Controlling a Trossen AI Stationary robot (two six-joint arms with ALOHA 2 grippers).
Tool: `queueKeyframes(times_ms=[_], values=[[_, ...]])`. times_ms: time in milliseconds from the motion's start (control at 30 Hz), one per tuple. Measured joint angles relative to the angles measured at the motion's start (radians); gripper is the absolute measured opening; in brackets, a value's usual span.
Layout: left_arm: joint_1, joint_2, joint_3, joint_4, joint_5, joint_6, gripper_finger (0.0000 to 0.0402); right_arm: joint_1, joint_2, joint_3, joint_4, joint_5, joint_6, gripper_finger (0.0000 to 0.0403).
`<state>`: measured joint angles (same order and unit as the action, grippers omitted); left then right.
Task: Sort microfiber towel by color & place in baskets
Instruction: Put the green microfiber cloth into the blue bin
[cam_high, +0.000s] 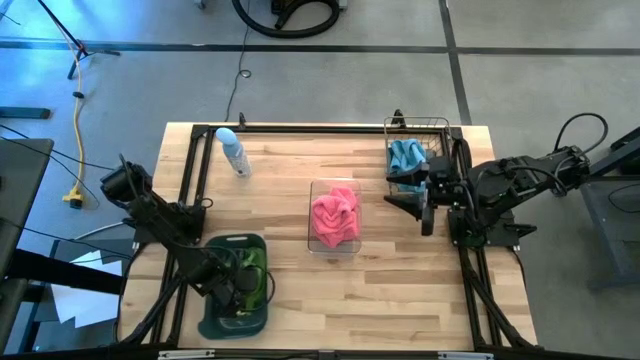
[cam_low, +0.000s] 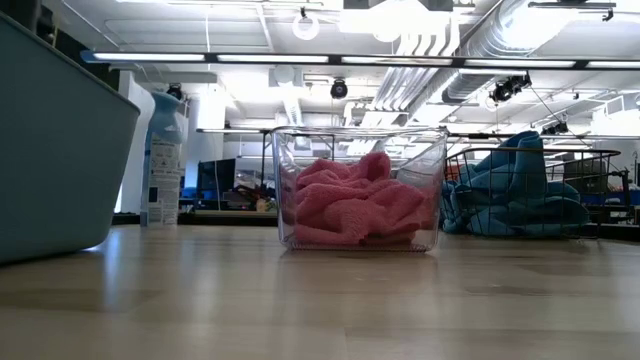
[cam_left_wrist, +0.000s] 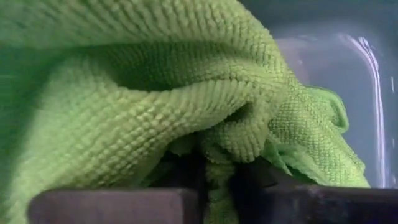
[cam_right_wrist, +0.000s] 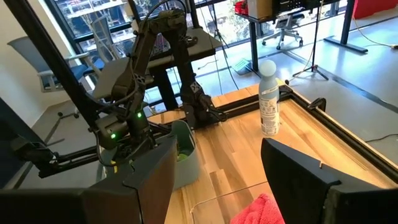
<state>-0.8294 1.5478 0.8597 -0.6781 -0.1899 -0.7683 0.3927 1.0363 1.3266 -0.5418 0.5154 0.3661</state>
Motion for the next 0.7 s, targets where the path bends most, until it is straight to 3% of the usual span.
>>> queueKeyframes(times_ms=[233,467,700], values=[[0.033,-0.009,0.011,-0.019,0.114,0.003,0.0114,0.0,0.0,0.0,0.0,0.032,-0.005,0.0234],[0.051,-0.053,0.106,-0.101,0.123,0.036,0.0179,0.0,0.0,0.0,0.0,0.031,-0.004,0.0234],[0.051,-0.096,0.188,-0.254,0.116,0.037,0.0218,0.0,0.001,0.0,0.0,0.031,-0.006,0.0234]])
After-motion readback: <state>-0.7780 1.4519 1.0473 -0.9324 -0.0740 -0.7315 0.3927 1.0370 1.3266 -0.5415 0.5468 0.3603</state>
